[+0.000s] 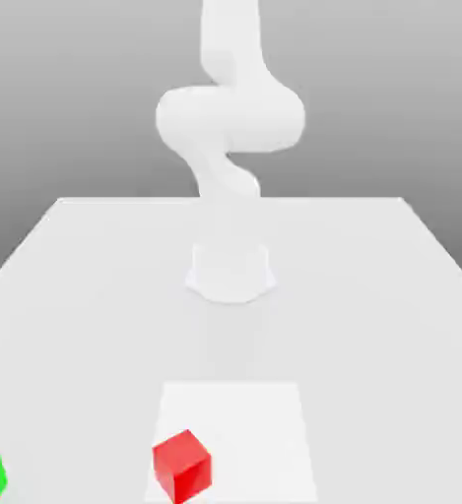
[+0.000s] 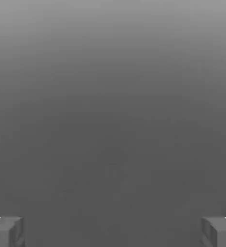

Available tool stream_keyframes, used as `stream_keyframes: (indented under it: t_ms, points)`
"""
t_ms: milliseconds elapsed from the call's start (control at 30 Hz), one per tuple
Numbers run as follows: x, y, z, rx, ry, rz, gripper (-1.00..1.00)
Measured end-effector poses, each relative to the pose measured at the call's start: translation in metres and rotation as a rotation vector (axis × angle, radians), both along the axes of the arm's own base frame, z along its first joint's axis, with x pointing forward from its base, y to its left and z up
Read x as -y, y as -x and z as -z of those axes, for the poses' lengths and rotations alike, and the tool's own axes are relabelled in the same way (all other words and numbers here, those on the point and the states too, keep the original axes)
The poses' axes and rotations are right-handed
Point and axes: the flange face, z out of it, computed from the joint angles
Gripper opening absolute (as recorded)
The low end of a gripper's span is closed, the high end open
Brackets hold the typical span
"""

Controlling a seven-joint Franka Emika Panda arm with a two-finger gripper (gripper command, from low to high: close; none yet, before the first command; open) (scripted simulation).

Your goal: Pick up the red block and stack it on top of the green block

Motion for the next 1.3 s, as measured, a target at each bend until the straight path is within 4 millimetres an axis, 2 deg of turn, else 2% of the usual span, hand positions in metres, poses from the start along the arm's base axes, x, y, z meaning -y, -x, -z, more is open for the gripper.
stream_keyframes:
  t_ms: [100,200,333,433,600,800,967,1000,1167,1200,1300]
  points:
    - [0.007,-0.038,0.051,-0.09,0.037,-0.064,0.0]
    - [0.012,-0.067,0.103,-0.175,0.069,-0.126,0.0]
    - [0.02,-0.096,0.177,-0.286,0.109,-0.211,0.0]
    - [0.025,-0.109,0.234,-0.369,0.136,-0.277,0.0]
    - [0.035,-0.115,0.331,-0.507,0.177,-0.388,0.0]
    - [0.048,-0.098,0.443,-0.671,0.218,-0.528,0.0]
    - [0.05,-0.093,0.513,-0.701,0.225,-0.556,0.0]
    - [0.05,-0.093,0.523,-0.702,0.225,-0.556,-1.0]
    - [0.05,-0.093,0.523,-0.704,0.224,-0.556,-1.0]
    - [0.05,-0.092,0.528,-0.704,0.224,-0.556,-1.0]
    - [0.05,-0.093,0.505,-0.704,0.225,-0.557,-1.0]
